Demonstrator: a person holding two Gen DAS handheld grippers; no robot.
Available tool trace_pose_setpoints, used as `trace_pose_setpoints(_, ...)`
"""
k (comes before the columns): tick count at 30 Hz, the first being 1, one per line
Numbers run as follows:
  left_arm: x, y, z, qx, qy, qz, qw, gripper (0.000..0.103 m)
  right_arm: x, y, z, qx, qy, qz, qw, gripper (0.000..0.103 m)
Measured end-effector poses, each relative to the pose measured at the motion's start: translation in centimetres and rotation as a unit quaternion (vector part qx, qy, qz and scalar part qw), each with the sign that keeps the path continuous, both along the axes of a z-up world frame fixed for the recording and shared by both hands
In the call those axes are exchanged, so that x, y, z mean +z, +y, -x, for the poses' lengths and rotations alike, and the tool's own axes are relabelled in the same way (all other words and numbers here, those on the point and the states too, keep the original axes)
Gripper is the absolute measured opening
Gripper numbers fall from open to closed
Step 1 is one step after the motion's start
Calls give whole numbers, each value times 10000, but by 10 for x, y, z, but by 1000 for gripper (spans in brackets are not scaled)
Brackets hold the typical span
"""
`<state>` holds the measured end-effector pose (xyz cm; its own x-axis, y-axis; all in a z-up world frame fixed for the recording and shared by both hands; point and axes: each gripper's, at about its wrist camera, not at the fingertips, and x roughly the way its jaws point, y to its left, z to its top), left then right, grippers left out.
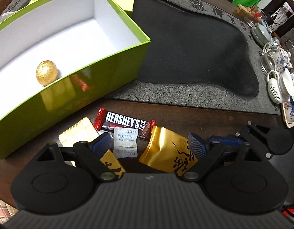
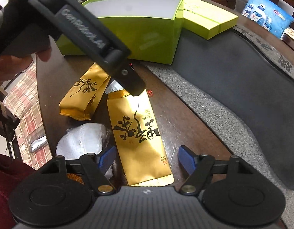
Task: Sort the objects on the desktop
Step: 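Grasp the small gold tea packet with the left gripper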
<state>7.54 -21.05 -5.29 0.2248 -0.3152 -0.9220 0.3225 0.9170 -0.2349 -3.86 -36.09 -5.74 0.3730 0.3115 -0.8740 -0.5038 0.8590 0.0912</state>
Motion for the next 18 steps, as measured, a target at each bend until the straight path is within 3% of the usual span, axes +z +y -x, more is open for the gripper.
trace_pose_setpoints(18,-28,-11,-2,8,356,145,9993,87,-9,12,3,268,-116,311,9991,59)
